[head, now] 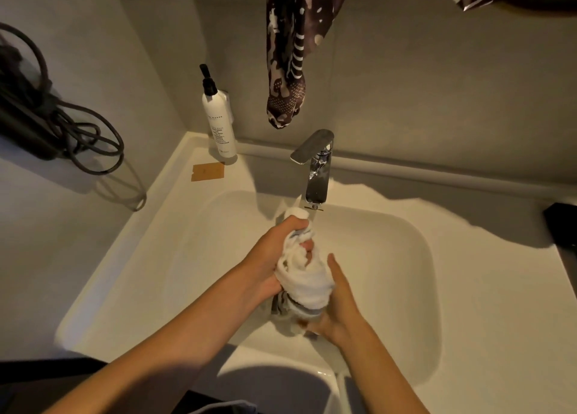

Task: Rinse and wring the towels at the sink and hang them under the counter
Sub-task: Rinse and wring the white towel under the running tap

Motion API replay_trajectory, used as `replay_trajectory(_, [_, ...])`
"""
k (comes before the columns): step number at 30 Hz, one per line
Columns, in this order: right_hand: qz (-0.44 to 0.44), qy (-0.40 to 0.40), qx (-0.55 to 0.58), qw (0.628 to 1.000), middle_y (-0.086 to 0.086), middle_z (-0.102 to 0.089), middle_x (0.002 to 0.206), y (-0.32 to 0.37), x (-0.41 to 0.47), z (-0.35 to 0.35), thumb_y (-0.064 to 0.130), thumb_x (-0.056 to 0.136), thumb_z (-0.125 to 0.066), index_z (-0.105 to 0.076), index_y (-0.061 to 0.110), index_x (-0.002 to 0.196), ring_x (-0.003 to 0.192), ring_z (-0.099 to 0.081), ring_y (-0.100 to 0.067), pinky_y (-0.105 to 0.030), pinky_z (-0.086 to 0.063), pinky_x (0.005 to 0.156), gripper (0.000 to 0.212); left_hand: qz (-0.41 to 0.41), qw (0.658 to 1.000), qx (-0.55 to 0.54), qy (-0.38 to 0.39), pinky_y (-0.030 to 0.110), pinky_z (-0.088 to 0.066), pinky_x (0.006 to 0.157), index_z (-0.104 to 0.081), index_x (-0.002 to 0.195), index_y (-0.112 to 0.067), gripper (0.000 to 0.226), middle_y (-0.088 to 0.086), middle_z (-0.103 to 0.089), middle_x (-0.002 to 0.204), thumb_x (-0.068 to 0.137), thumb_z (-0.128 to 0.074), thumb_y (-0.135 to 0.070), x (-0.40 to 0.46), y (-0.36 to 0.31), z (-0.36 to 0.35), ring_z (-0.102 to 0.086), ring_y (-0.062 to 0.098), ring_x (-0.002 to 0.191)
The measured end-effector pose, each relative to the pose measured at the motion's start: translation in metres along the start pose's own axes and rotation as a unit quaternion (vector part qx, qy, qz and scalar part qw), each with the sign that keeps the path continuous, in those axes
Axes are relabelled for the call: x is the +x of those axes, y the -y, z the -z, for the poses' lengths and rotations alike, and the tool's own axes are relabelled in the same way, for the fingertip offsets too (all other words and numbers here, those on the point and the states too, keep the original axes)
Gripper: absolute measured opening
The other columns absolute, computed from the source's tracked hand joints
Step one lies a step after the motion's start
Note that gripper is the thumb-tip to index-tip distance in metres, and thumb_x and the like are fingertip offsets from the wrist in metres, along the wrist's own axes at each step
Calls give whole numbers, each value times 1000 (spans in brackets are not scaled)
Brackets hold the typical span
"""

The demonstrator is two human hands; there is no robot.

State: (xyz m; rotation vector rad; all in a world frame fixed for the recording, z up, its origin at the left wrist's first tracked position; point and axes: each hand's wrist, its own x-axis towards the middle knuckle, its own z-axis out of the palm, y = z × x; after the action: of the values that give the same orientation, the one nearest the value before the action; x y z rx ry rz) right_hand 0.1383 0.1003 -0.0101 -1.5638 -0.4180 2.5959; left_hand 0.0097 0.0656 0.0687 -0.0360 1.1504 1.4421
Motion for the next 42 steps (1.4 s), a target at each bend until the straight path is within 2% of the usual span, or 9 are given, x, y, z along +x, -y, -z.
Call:
replay_trajectory(4, [-97,291,209,929,-31,-52,143,-23,-10,-11,79,79,-52,-58,5,137,131,-45,-57,-73,-24,110,94,11,990,121,68,23,-46,54,-64,109,-14,20,9,-56,74,93,-52,-11,-2,-18,-9,-54,15,59])
replay_trajectory(7, [-15,328,215,920,-32,-53,141,-11,-30,-21,59,67,-80,-54,8,139,118,-54,-61,-71,-48,91,92,-59,896,429,95,19,-52,66,-71,106,-27,34,5,-69,98,87,-54,-3,-4,-25,2,-66,12,81])
replay_trajectory(11, [-41,381,69,921,-27,-63,118,5,-26,-26,2,58,-91,-48,-1,130,87,-69,-33,-26,-55,45,84,-29,844,507,172,26,-49,104,-71,90,-18,23,-7,-68,129,77,-56,-6,-7,-28,-3,-61,6,123])
replay_trajectory(15, [-80,447,-111,884,-7,-65,90,17,-22,-28,10,72,-82,-43,3,123,58,-52,-3,-9,-32,37,64,10,828,523,202,55,-46,107,-63,102,1,40,26,-69,116,85,-74,-34,-2,-31,-16,-66,31,113])
replay_trajectory(18, [-89,405,-197,888,-2,-38,80,21,-21,-34,17,61,-92,-58,9,107,57,-29,-3,-10,-31,31,58,3,795,566,217,43,-54,88,-62,84,-4,31,9,-74,87,84,-77,-32,1,-31,-22,-70,32,93])
replay_trajectory(22, [-40,284,-248,925,0,-51,52,24,-33,-45,3,86,-66,-52,3,101,38,-43,-2,-12,-22,29,21,-16,857,505,101,24,-45,59,-53,68,-14,30,-3,-59,56,82,-79,-22,10,-27,-19,-57,17,59])
replay_trajectory(27, [90,137,-284,945,-6,-48,51,11,-25,-55,-6,81,-58,-51,9,70,40,-42,-11,-16,-19,36,20,-14,870,486,-87,21,-39,52,-54,72,-13,24,2,-56,64,77,-78,-15,27,-15,-13,-54,14,57])
replay_trajectory(36, [246,-85,-552,792,-8,-67,87,-11,20,-49,16,80,-62,-65,9,103,66,-61,-17,-19,-45,49,25,31,866,464,-184,24,-45,59,-59,126,-1,49,16,-67,111,78,-63,-2,42,12,0,-64,29,90])
replay_trajectory(42, [271,-131,-627,719,-15,-72,102,-29,32,-41,19,85,-61,-65,3,112,88,-70,-32,-36,-56,70,32,70,871,414,-253,24,-45,60,-61,90,-1,17,9,-57,72,74,-59,3,43,21,13,-56,23,63])
